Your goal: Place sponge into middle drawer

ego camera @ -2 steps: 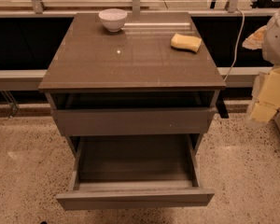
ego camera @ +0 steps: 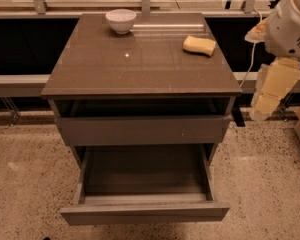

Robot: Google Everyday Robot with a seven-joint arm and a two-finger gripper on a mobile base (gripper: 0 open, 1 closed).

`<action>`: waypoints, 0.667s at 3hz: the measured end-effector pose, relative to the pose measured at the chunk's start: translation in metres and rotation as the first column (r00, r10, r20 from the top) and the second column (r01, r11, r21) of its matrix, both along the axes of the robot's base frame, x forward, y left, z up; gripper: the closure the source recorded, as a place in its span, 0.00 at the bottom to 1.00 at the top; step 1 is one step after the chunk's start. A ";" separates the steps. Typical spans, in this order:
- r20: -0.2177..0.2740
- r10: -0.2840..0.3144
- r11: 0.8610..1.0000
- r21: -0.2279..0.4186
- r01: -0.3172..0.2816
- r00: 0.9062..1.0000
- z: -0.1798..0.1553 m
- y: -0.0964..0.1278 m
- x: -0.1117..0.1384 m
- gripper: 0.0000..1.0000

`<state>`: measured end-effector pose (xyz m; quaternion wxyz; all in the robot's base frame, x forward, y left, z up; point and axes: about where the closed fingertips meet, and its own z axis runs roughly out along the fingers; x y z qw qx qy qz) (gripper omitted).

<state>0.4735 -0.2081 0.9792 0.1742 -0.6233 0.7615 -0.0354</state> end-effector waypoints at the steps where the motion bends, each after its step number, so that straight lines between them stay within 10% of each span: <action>1: 0.070 0.039 0.999 0.017 -0.041 0.997 0.007 0.008 0.066 0.00; 2: 0.124 0.032 0.997 0.070 -0.041 0.992 0.012 0.012 0.134 0.00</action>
Offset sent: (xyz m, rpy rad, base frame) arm 0.2268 0.0097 0.0620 0.1614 -0.2696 0.0186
